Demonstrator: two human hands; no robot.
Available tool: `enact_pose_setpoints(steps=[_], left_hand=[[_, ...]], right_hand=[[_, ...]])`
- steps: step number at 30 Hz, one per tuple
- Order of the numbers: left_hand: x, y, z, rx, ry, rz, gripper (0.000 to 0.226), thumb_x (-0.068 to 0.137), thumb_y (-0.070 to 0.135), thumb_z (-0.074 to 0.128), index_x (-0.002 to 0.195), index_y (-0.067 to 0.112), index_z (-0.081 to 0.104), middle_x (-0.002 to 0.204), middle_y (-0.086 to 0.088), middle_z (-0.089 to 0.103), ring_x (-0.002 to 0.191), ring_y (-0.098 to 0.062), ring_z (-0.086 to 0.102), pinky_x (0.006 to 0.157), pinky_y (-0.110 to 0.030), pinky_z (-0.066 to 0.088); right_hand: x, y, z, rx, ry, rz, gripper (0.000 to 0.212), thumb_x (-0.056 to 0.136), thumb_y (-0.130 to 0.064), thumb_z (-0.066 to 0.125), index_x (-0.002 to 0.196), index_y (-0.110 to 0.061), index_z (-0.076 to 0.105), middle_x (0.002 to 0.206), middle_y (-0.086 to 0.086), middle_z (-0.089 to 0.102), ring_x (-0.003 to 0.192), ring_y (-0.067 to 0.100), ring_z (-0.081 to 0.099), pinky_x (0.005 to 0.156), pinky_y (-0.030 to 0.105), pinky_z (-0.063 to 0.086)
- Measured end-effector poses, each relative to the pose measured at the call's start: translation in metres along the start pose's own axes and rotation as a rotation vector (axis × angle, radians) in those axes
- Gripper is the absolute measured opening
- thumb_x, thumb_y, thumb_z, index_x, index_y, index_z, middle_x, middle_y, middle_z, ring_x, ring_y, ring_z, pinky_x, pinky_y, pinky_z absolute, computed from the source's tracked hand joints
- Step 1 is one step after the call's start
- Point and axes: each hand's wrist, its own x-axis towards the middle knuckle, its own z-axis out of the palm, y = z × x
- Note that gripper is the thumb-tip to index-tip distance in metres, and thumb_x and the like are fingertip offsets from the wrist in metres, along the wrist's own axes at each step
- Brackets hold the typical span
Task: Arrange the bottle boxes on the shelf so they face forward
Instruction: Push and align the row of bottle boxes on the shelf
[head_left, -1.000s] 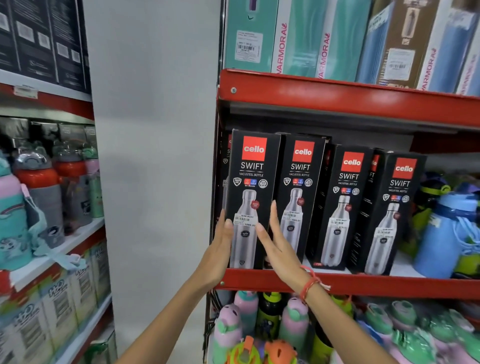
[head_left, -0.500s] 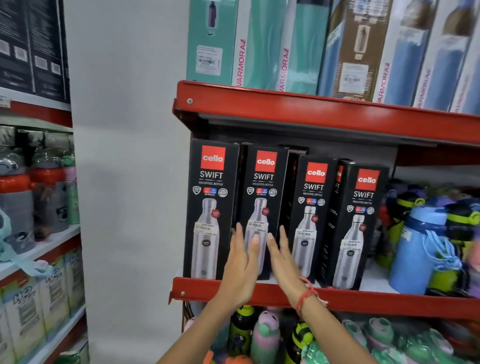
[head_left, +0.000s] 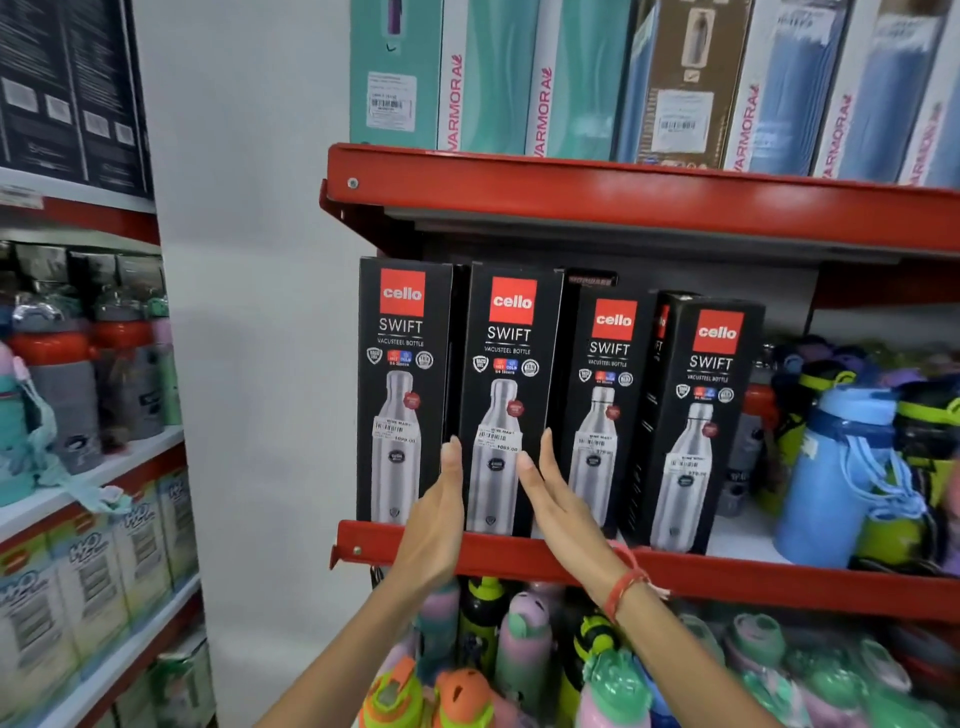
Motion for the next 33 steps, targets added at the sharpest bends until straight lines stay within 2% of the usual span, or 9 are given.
enact_pose_setpoints(steps=[6,8,12,15,18,21,23,27,33], left_hand=[[-0.005,0.005,0.000,0.052,-0.011,-0.005,0.078,0.080,0.076,0.004,0.147,0.037,0.015,0.157,0.005,0.022,0.145,-0.017,0.021,0.116,-0.038,0.015],[-0.006,0.006,0.005,0.104,0.028,0.048,0.073,0.087,0.069,0.007,0.148,0.032,0.017,0.156,0.005,0.028,0.143,-0.015,0.025,0.112,-0.031,0.018],[-0.012,0.008,0.027,0.199,0.327,0.304,0.057,0.094,0.058,0.020,0.136,0.028,0.042,0.136,0.005,0.044,0.128,-0.009,0.042,0.105,-0.025,0.030],[-0.014,0.021,0.055,0.115,0.202,0.435,0.042,0.097,0.049,0.027,0.131,0.031,0.045,0.131,0.011,0.048,0.122,0.004,0.044,0.104,-0.021,0.036],[-0.008,0.027,0.086,0.028,-0.075,0.271,0.064,0.093,0.057,0.022,0.149,0.026,0.020,0.157,0.008,0.023,0.142,-0.001,0.019,0.115,-0.021,0.015],[0.005,0.026,0.107,-0.027,-0.167,0.119,0.093,0.074,0.082,0.010,0.149,0.030,-0.006,0.160,0.009,-0.006,0.146,-0.007,-0.007,0.120,-0.035,-0.001],[0.015,0.026,0.111,-0.098,-0.173,0.006,0.101,0.068,0.088,0.007,0.149,0.030,-0.003,0.160,0.008,-0.002,0.146,-0.009,-0.002,0.121,-0.039,0.001],[0.019,0.029,0.111,-0.140,-0.150,-0.091,0.086,0.075,0.076,0.004,0.148,0.032,0.012,0.159,0.002,0.015,0.146,-0.016,0.013,0.118,-0.038,0.009],[0.005,0.016,0.099,-0.090,-0.162,-0.101,0.115,0.051,0.098,0.004,0.147,0.036,0.018,0.158,0.000,0.019,0.145,-0.023,0.022,0.120,-0.049,0.012]], right_hand=[[0.002,0.010,-0.002,0.005,0.000,-0.028,0.064,0.088,-0.065,0.025,0.143,-0.051,-0.005,0.154,-0.012,0.028,0.134,0.024,0.041,0.088,0.030,0.039],[0.004,0.016,-0.006,0.061,0.013,-0.035,0.062,0.088,-0.065,0.028,0.144,-0.050,0.006,0.153,-0.013,0.029,0.136,0.024,0.038,0.096,0.032,0.039],[0.004,0.025,-0.023,0.077,0.302,-0.066,0.059,0.089,-0.058,0.034,0.142,-0.031,0.037,0.149,-0.002,0.040,0.135,0.017,0.039,0.111,0.035,0.031],[0.006,0.037,-0.037,0.012,0.426,0.030,0.063,0.093,-0.052,0.033,0.147,-0.020,0.026,0.154,0.005,0.028,0.136,0.023,0.036,0.105,0.033,0.030],[0.011,0.049,-0.039,0.011,0.344,0.126,0.078,0.089,-0.062,0.026,0.151,-0.020,0.005,0.157,0.008,0.021,0.141,0.027,0.028,0.112,0.041,0.026],[0.019,0.054,-0.040,0.062,0.315,0.179,0.074,0.090,-0.062,0.021,0.150,-0.024,0.000,0.153,0.011,0.031,0.137,0.032,0.036,0.110,0.043,0.029],[0.022,0.055,-0.043,0.102,0.319,0.190,0.067,0.093,-0.058,0.021,0.150,-0.028,0.003,0.152,0.010,0.035,0.136,0.032,0.037,0.110,0.043,0.029],[0.018,0.055,-0.053,0.173,0.283,0.160,0.062,0.094,-0.057,0.021,0.149,-0.033,0.009,0.153,0.001,0.033,0.139,0.027,0.033,0.112,0.042,0.025],[-0.002,0.056,-0.065,0.134,0.237,0.134,0.059,0.094,-0.058,0.021,0.148,-0.034,0.020,0.148,0.001,0.041,0.134,0.025,0.039,0.106,0.038,0.031]])
